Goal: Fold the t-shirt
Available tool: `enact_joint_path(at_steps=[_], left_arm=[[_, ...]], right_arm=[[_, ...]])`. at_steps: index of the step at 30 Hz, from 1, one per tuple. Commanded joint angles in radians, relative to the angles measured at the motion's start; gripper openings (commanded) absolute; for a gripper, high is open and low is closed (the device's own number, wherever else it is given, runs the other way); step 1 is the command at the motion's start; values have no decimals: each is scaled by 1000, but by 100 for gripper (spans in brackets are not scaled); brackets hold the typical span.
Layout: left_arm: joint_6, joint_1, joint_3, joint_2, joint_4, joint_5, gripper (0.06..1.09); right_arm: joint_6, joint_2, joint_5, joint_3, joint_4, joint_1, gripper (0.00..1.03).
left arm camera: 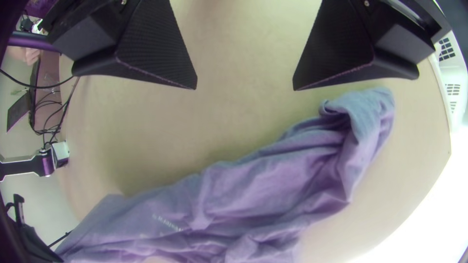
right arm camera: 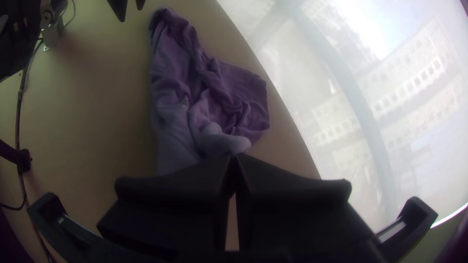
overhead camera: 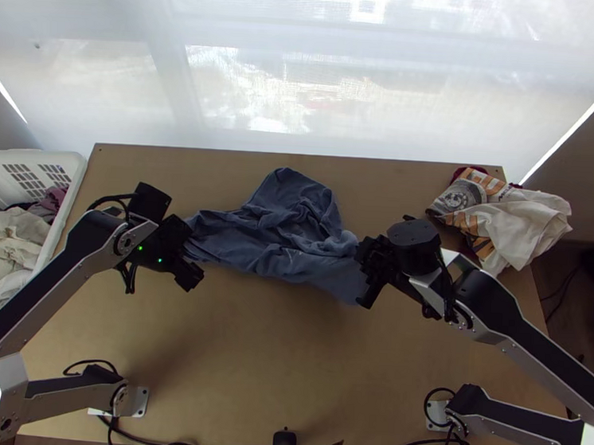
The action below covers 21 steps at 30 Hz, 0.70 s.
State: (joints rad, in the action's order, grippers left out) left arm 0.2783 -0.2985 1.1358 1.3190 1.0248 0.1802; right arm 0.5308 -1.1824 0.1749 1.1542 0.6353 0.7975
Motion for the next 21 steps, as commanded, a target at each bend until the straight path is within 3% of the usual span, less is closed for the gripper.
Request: enact_joint_path(at_steps=[1,10,21], left_arm=[[-1,10,-154,-3,-77,-1,100],[24,90,-137,149,-247,-30,100],[104,303,39,333,-385,-62,100]], right_arm=[[-3,32,0,-34,-20,-21,3],[-8,47,0,-68,-29,-30,3],[-5,50,0,-93,-29,-61,3]])
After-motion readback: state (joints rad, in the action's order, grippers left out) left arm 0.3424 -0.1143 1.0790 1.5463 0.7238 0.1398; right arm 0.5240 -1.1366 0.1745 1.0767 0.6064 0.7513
